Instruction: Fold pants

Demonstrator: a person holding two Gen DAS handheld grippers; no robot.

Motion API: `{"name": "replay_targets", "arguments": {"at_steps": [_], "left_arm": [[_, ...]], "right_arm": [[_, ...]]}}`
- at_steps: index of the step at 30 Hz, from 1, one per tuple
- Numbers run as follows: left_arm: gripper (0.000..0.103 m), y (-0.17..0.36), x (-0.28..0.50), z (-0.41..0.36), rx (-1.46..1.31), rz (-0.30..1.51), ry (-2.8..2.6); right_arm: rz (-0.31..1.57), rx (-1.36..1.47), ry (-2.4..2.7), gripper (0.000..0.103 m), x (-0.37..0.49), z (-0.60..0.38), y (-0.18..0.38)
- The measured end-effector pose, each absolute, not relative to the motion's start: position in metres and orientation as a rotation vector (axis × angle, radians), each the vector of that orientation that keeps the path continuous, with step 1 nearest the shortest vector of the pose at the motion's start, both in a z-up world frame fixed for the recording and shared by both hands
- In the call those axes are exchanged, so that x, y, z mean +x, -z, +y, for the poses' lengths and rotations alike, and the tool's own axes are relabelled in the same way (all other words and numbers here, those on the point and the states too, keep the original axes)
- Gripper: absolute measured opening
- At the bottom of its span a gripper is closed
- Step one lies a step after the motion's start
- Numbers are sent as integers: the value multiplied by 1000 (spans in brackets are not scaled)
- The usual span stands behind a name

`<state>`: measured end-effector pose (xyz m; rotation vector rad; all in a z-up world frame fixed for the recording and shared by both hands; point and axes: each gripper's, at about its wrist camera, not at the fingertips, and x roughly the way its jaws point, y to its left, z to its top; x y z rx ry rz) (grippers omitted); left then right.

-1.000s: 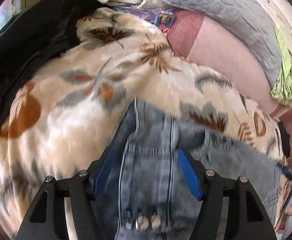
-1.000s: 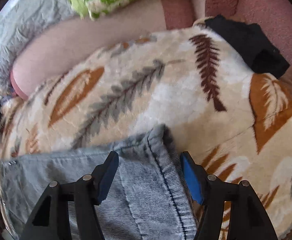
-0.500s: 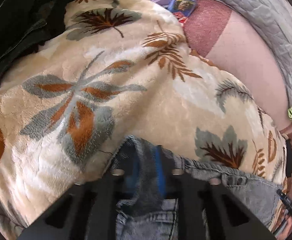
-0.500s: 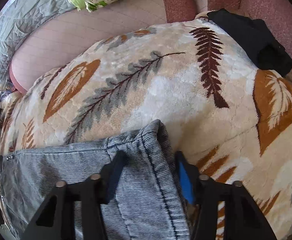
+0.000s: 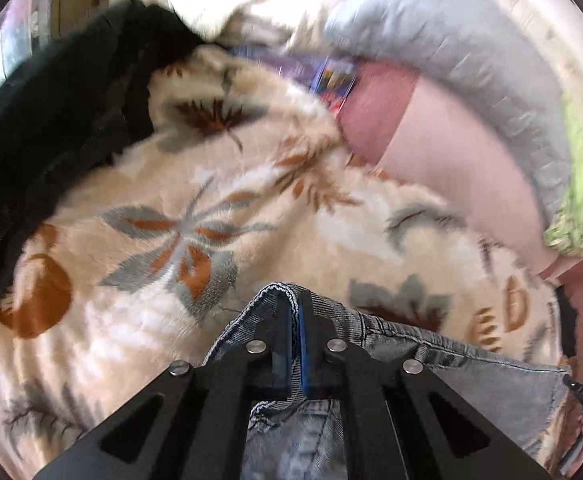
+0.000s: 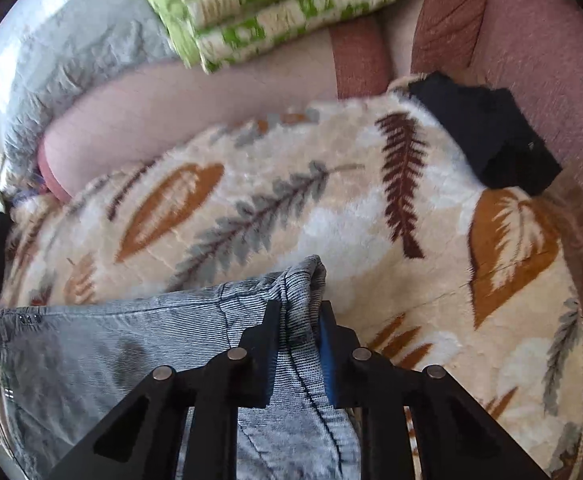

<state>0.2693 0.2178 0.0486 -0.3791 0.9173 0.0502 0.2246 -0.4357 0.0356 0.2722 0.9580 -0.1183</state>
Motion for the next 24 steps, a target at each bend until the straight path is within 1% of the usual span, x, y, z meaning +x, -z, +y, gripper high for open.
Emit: {"name": "replay_targets", "arguments": {"at_steps": [4, 7, 8, 9, 12, 14, 15, 17, 18, 19, 21, 24], "left_arm": [[3, -96, 205, 221, -386, 788, 16], [3, -117, 144, 232, -412, 716, 71], [3, -120, 126, 235, -412, 700, 83], [3, -121, 99, 240, -424, 687, 111], [3, -105, 46, 244, -433, 697, 168], [4, -74, 17, 240, -364, 808, 210], [4, -59, 8, 238, -311, 844, 196], [5, -31, 0, 236, -256, 934, 182], [5, -22, -1, 236, -255, 960, 175], [5, -16, 0, 233, -244, 964, 166], [5, -16, 3, 228, -232, 948, 148], [5, -21, 13, 224, -269, 929, 149]], "right_arm": [[835, 294, 86, 18, 178, -437, -74], [754, 310, 73, 17, 124, -441, -94], [735, 312, 74, 15, 108, -442, -97], [717, 311, 85, 13, 81, -444, -98], [706, 331, 60, 13, 19, -454, -88], [787, 325, 25, 14, -17, -456, -64], [883, 357, -6, 15, -29, -457, -43], [941, 380, 20, 27, -40, -460, -24], [947, 413, 22, 42, -40, -461, -17], [941, 453, 16, 52, -36, -463, -16], [919, 530, -2, 56, -18, -464, -16], [890, 485, -3, 56, 20, -456, -22]]}}
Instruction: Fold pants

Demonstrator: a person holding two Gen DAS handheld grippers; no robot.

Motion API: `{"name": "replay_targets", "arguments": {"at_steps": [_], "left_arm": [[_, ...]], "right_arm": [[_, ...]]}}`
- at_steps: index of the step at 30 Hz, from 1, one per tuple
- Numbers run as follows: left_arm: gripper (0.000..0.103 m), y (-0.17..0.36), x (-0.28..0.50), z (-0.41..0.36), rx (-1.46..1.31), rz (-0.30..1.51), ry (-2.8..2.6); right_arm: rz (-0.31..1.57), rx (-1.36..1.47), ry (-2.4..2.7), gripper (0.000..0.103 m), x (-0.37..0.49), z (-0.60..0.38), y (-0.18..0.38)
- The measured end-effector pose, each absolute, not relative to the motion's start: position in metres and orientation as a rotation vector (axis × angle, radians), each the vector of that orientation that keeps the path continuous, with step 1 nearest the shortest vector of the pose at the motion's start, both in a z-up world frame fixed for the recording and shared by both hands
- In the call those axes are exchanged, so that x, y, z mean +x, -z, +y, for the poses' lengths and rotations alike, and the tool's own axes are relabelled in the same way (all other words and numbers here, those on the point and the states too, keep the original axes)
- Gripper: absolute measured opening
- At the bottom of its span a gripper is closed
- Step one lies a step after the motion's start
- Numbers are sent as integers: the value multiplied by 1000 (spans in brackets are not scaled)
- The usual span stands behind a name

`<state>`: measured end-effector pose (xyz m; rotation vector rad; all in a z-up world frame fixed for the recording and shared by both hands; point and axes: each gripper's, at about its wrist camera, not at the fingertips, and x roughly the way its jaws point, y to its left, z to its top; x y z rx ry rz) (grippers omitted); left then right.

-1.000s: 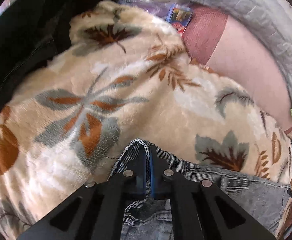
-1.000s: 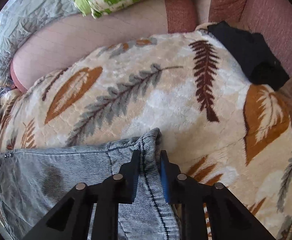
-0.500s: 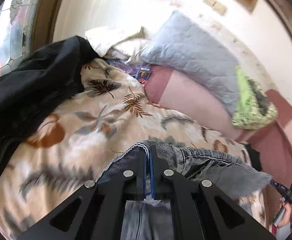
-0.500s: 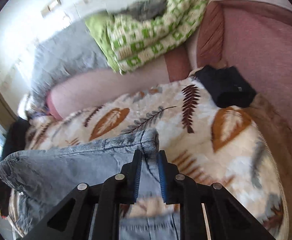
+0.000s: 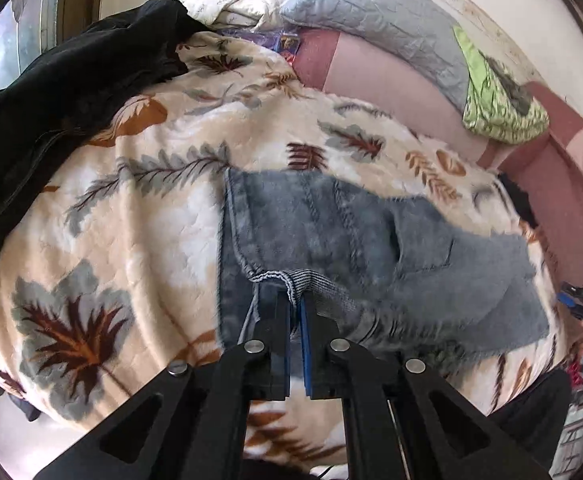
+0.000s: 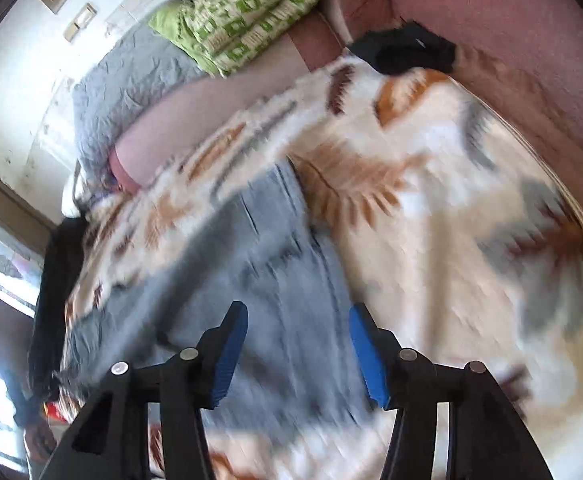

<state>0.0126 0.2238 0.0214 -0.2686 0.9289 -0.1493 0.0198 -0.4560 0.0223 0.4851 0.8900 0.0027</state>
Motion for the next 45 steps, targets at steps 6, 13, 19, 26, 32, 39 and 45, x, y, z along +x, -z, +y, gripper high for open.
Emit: {"name": "replay_targets", "arguments": {"at_steps": [6, 13, 19, 26, 32, 39, 45], "left_arm": [[5, -24, 18, 227, -285, 926, 149], [5, -24, 28, 237, -302, 942, 148], [5, -63, 31, 248, -325, 862, 156], [5, -32, 10, 266, -258, 984, 94], [5, -29, -2, 275, -200, 1017, 25], [46, -68, 16, 202, -140, 917, 192], [58, 22, 56, 142, 55, 1183, 126]], "right_arm": [[1027, 376, 68, 56, 101, -451, 8], [1068, 303, 31, 17, 104, -436, 0], [982, 231, -3, 17, 57, -441, -74], [1210, 174, -29, 17, -14, -446, -3], [1147, 238, 10, 61, -37, -458, 1], [961, 420, -91, 64, -18, -455, -48], [1191, 377, -84, 68, 14, -435, 32]]}}
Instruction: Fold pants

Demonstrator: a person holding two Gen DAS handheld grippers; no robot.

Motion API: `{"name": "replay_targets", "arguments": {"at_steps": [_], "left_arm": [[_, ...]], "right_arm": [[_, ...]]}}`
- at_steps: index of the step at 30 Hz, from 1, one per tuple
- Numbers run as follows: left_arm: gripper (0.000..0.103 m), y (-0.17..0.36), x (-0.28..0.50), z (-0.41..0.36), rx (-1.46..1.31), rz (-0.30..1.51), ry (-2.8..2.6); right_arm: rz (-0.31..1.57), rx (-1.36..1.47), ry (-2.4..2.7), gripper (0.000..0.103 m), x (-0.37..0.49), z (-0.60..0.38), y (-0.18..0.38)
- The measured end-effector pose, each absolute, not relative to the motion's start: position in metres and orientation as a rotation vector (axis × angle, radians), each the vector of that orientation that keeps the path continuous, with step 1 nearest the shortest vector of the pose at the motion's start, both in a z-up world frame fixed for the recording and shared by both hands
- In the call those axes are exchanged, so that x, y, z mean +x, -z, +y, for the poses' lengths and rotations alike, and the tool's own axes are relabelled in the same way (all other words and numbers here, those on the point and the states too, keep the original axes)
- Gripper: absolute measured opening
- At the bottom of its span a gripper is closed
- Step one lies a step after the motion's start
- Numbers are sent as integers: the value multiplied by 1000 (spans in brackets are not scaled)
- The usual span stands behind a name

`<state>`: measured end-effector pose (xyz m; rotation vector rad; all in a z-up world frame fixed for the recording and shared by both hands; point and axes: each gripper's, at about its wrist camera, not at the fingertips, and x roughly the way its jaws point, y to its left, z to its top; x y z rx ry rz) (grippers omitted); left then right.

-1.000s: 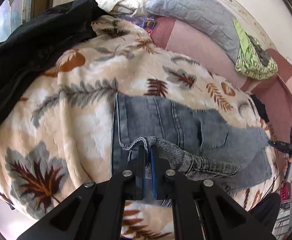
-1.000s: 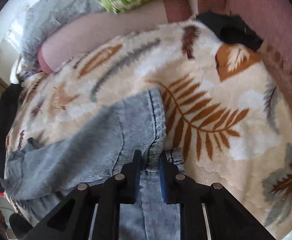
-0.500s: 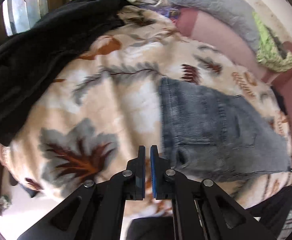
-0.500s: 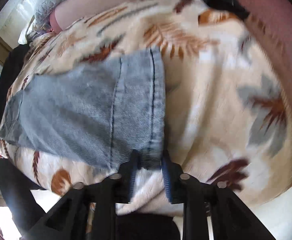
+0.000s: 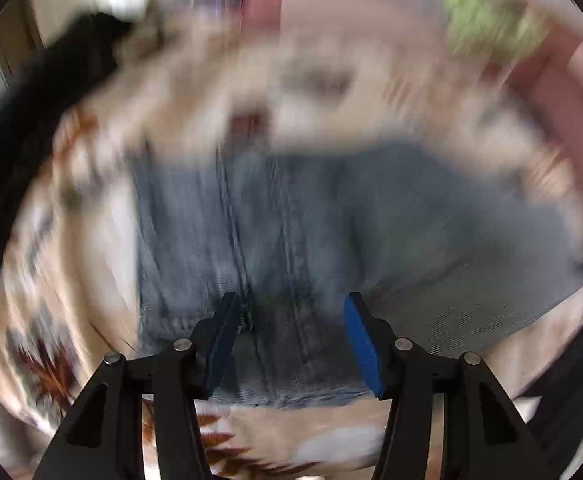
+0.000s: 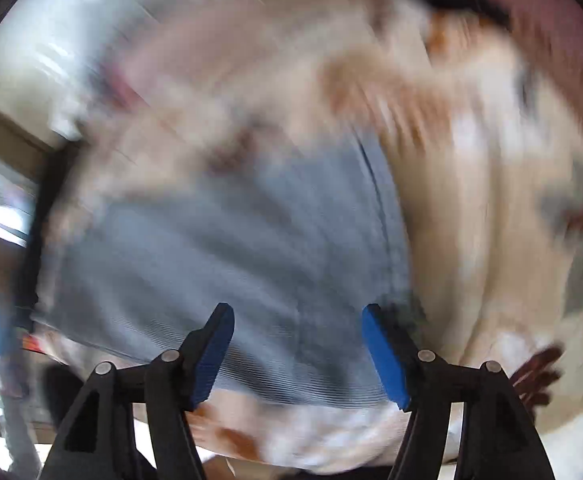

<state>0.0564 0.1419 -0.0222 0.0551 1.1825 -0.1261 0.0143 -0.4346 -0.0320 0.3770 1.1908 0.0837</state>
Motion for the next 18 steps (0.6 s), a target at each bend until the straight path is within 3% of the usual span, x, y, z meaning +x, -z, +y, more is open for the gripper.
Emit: {"name": "replay_targets", "arguments": {"at_steps": [2, 7, 11, 14, 18], "left_arm": [[59, 25, 56, 137, 124, 1168, 89], [61, -36, 51, 125, 121, 1011, 110], [75, -35, 58, 106, 12, 1019, 244], [75, 22, 76, 94, 88, 1195, 179], [76, 10, 66, 92, 128, 1111, 192]], "right_arm": [[1168, 339, -56, 67, 17, -427, 7], [1043, 279, -123, 71, 32, -403, -51], [1092, 330, -169, 77, 60, -389, -18], [1236, 269, -61, 78, 77, -389, 37], [1141, 234, -87, 78, 75, -370, -17]]}}
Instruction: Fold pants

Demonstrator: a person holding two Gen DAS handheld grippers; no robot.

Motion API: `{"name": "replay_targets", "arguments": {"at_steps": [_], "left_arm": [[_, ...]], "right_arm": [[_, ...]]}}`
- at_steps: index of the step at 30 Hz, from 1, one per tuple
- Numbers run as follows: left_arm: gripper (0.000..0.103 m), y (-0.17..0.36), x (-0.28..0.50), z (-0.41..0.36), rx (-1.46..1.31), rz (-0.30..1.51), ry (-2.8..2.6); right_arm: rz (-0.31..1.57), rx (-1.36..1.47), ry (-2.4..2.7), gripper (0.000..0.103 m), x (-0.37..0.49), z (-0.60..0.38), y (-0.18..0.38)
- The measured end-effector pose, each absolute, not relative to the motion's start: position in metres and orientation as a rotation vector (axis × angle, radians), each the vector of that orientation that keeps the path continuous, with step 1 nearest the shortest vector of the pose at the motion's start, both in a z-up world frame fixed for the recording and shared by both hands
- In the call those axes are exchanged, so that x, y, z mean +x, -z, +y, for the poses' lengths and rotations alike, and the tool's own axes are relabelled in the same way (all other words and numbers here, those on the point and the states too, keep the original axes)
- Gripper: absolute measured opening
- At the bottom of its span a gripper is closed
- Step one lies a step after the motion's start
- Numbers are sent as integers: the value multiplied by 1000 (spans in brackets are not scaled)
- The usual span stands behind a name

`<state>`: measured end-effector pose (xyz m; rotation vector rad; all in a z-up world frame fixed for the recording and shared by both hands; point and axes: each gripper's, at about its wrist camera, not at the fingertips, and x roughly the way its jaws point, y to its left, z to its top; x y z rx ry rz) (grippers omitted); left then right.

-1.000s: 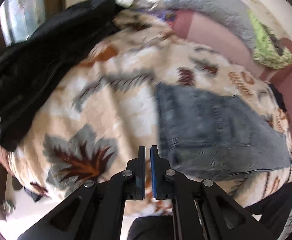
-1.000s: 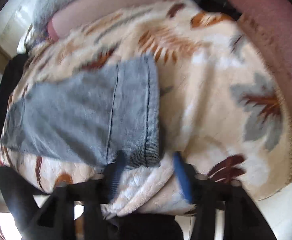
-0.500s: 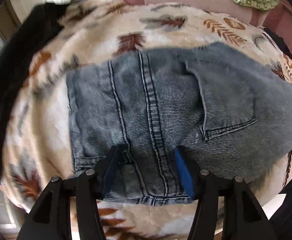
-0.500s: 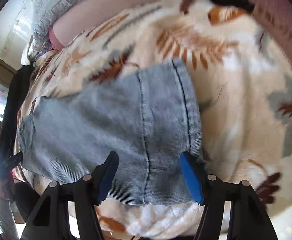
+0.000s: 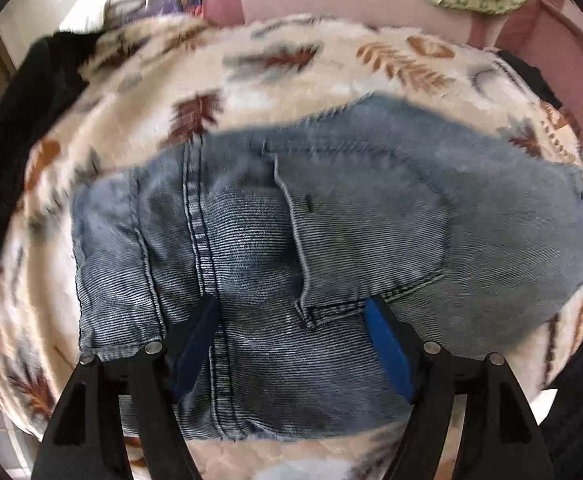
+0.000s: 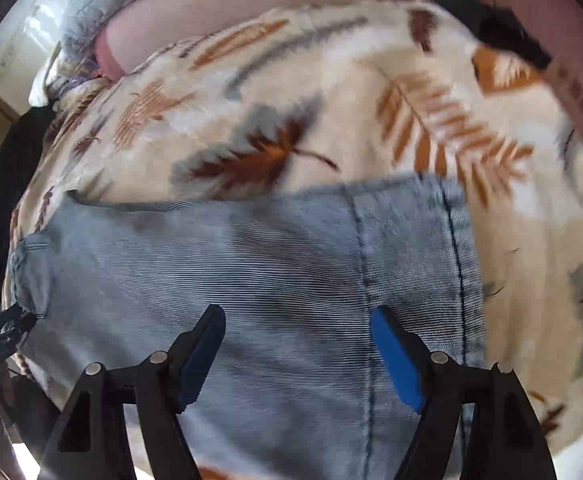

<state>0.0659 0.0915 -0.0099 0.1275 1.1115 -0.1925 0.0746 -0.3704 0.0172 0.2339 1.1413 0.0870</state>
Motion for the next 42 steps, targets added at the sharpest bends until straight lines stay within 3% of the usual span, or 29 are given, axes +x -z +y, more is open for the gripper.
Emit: {"name": "replay_targets", "arguments": {"at_steps": [4, 6, 9, 14, 17, 19, 24, 26, 27, 28, 29, 32, 38, 41, 42], "left_arm": [[76, -24, 74, 93, 49, 994, 210], [77, -19, 83, 93, -18, 1010, 231], [77, 10, 92, 94, -43, 1115, 190], [77, -14, 77, 120, -138, 949, 152], [77, 4, 83, 132, -183, 972, 73], [77, 34, 88, 138, -187, 1038, 33], [77, 38, 83, 131, -125, 1007, 45], [77, 38, 82, 132, -126, 999, 61], [77, 37, 80, 132, -124, 998, 65], [77, 34, 75, 136, -120, 994, 71], [77, 34, 73, 135, -112, 990, 72], [77, 35, 77, 133, -94, 981, 70], [77, 36, 75, 128, -65, 978, 46], [77, 36, 73, 128, -60, 969, 50], [77, 36, 74, 128, -60, 969, 50]], "right_arm": [[1086, 290, -276, 78, 95, -330, -42], [1117, 338, -378, 79, 107, -309, -24], [1308, 302, -236, 77, 131, -298, 43], [1173, 191, -266, 78, 138, -261, -20], [1124, 101, -348, 78, 162, -218, -44], [1118, 57, -398, 78, 181, -186, -47], [1157, -97, -464, 75, 222, -100, -18], [1229, -88, -478, 56, 239, -84, 5], [1284, -103, -497, 17, 244, -72, 18], [1275, -159, -491, 6, 241, -64, 20], [1243, -227, -485, 4, 236, -55, 18], [1103, -303, -446, 3, 222, -44, -2], [1084, -317, -365, 5, 225, -54, 29], [1038, -162, -330, 21, 210, -85, 3], [1009, -98, -313, 31, 198, -99, -9]]}}
